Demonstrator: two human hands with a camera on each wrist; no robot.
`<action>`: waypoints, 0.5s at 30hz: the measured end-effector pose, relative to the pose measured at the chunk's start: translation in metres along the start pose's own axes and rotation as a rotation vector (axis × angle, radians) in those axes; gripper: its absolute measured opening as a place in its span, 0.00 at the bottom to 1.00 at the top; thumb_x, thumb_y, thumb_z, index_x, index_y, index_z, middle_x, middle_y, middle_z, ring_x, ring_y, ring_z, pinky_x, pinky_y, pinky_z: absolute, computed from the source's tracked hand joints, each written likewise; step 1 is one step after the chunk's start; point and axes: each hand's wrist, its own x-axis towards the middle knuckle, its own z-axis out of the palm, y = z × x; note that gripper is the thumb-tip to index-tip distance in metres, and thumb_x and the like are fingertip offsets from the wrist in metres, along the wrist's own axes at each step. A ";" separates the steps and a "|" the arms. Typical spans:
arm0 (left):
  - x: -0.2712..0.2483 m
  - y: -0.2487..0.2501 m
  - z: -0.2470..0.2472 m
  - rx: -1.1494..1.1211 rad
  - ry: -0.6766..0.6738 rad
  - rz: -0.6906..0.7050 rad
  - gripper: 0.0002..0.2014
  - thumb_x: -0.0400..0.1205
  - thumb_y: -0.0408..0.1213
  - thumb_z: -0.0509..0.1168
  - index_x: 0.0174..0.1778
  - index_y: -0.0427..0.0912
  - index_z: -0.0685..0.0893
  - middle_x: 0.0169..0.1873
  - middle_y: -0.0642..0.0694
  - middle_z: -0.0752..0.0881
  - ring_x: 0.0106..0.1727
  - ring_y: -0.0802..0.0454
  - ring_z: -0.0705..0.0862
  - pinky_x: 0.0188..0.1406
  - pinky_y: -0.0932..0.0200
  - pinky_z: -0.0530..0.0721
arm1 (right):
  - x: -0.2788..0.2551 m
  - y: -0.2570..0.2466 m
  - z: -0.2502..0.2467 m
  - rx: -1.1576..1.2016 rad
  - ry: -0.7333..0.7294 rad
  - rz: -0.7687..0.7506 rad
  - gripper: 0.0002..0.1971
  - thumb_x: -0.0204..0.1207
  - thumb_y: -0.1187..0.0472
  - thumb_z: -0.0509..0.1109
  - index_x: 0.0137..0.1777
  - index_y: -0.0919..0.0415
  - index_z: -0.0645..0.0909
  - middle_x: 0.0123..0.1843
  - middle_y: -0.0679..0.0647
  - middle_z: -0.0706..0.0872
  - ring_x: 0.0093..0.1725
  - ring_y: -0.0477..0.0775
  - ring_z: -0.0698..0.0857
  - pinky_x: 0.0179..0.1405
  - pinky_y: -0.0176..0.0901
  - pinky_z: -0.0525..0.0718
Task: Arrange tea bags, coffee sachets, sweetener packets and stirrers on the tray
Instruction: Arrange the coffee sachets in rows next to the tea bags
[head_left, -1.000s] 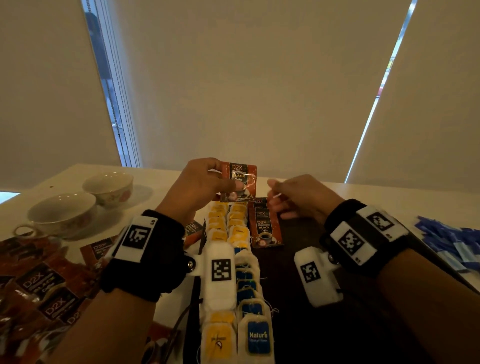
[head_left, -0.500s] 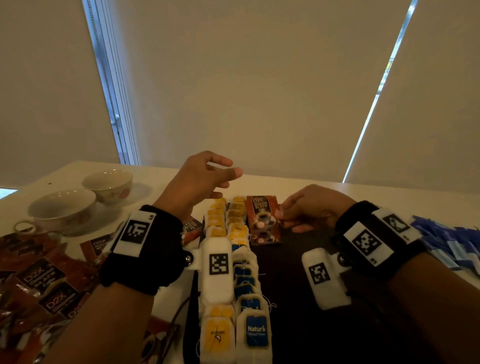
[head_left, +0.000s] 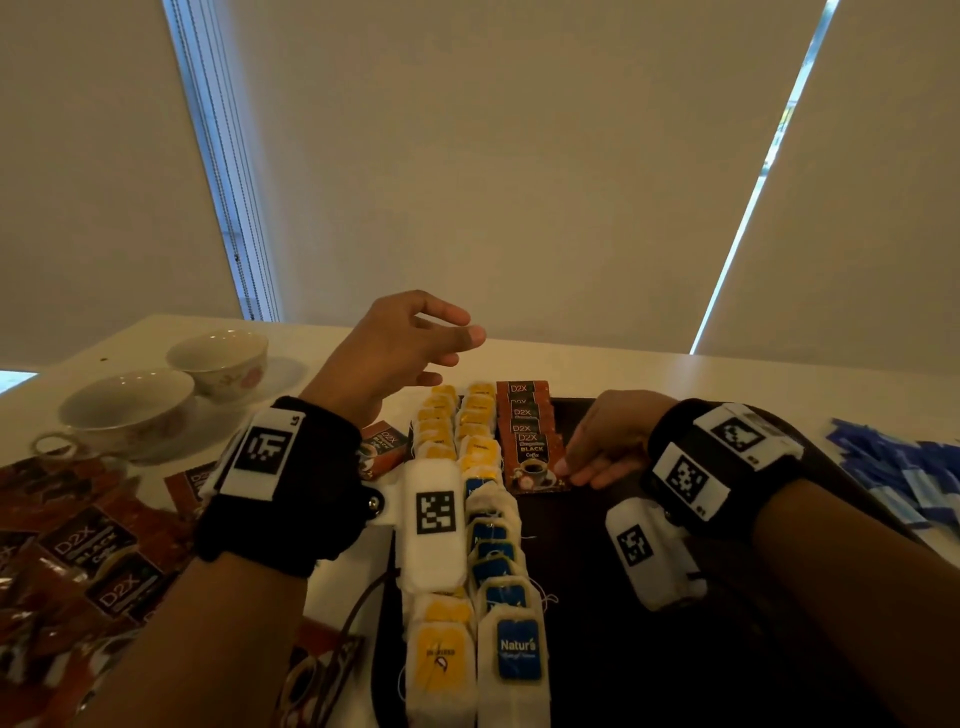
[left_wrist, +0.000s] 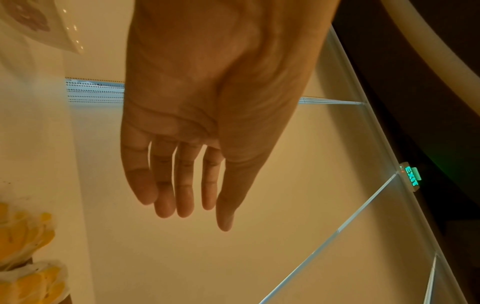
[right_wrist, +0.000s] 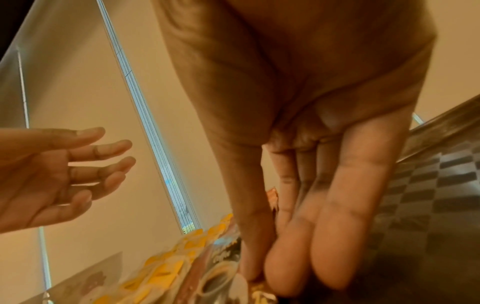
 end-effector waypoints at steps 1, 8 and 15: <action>0.000 0.000 0.000 0.003 -0.002 0.001 0.15 0.74 0.43 0.74 0.54 0.45 0.84 0.48 0.45 0.87 0.50 0.51 0.86 0.47 0.56 0.86 | 0.001 -0.001 0.001 -0.003 0.002 -0.006 0.05 0.70 0.69 0.75 0.41 0.64 0.81 0.29 0.52 0.88 0.33 0.47 0.86 0.36 0.36 0.86; -0.001 0.001 -0.005 0.021 0.012 0.005 0.14 0.75 0.43 0.73 0.55 0.45 0.84 0.48 0.45 0.88 0.50 0.51 0.87 0.46 0.57 0.86 | -0.002 -0.001 0.001 -0.010 0.048 -0.036 0.06 0.69 0.67 0.77 0.42 0.62 0.81 0.37 0.54 0.87 0.36 0.48 0.85 0.39 0.39 0.85; -0.004 0.012 -0.033 0.022 0.089 0.007 0.10 0.78 0.39 0.71 0.54 0.44 0.84 0.48 0.45 0.88 0.45 0.53 0.87 0.43 0.59 0.85 | -0.036 -0.008 -0.006 0.092 0.146 -0.310 0.12 0.68 0.58 0.78 0.48 0.58 0.82 0.43 0.53 0.89 0.40 0.48 0.87 0.35 0.40 0.84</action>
